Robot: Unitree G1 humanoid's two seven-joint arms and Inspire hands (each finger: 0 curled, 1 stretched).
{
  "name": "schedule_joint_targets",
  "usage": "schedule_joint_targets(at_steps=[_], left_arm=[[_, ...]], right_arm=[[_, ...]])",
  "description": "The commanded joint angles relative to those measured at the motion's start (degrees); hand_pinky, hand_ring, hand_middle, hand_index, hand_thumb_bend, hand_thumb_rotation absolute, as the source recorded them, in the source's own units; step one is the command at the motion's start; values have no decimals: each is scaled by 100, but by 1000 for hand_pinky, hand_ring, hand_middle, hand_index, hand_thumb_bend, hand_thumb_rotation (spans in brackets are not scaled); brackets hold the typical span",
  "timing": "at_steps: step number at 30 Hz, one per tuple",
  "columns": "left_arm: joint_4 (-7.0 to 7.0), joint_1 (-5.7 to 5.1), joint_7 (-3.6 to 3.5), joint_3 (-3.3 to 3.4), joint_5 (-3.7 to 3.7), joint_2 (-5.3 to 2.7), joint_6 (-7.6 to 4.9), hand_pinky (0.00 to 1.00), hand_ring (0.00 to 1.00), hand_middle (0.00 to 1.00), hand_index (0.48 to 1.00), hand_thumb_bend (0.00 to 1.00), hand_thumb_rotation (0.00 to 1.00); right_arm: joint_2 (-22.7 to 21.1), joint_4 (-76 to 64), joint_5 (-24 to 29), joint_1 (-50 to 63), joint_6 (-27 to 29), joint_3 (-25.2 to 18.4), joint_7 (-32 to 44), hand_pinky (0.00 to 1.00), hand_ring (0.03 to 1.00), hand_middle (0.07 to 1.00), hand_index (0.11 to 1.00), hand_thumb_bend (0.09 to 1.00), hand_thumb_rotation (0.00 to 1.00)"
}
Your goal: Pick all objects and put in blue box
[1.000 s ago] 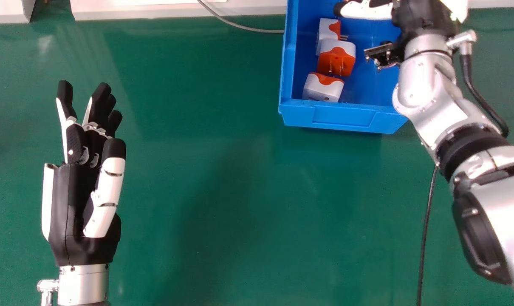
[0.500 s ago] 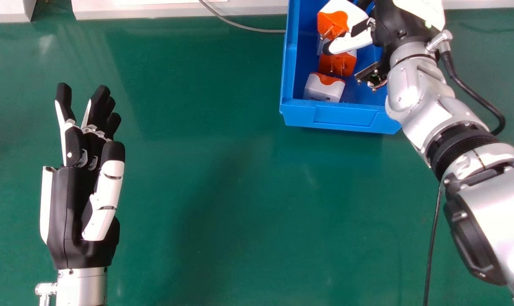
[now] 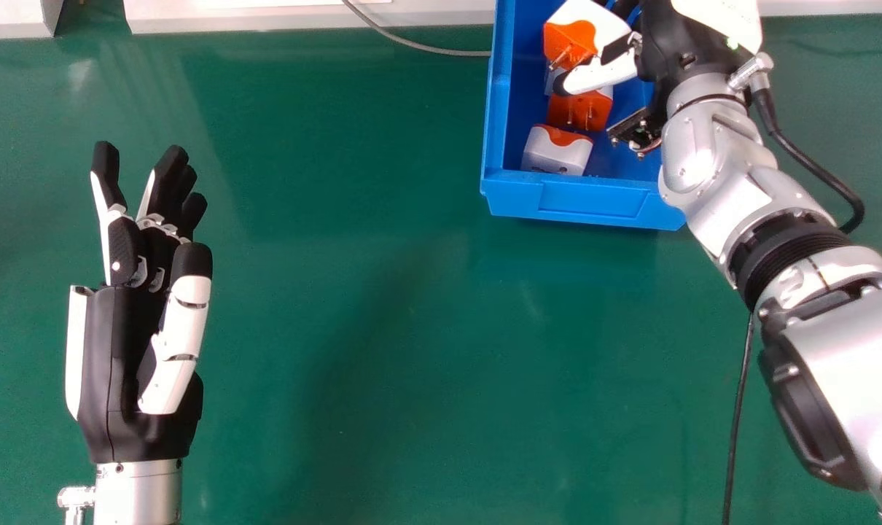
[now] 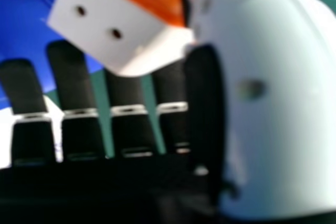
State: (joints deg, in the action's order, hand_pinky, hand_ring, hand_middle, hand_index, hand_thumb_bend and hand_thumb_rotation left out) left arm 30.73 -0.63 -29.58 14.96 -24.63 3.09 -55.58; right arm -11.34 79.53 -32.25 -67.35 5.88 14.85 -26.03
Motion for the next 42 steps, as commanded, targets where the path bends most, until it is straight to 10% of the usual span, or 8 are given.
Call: schedule_joint_targets(at_steps=[1,11,14,19,34,42], left_arm=[[-63,12,2,18,44,37,-124,959,960,952,918,349,565],[-45,16,-77,12,-34,56,-74,956,962,956,916,353,564],[-45,7,-65,14,-16,53,-95,957,965,960,914,354,563],[-52,1,-49,28,-9,71,-84,957,967,962,914,355,563],[-32,29,-94,30,-59,59,-107,959,969,962,913,346,560],[-40,-24,-27,8,-43,-80,-184,958,970,961,912,347,559]], right_arm=[[-74,-69,29,-182,161,-44,-2,391,437,486,486,522,0],[-192,-69,-154,-169,247,202,187,505,616,667,696,805,219],[-202,-72,-230,-152,261,250,121,585,741,799,816,921,519],[-192,-90,-202,-107,370,243,-95,623,788,852,871,976,700],[-283,-132,-145,-64,739,215,-510,614,765,821,856,912,634],[-524,-679,435,786,2819,-381,-1583,572,717,772,810,841,520]])
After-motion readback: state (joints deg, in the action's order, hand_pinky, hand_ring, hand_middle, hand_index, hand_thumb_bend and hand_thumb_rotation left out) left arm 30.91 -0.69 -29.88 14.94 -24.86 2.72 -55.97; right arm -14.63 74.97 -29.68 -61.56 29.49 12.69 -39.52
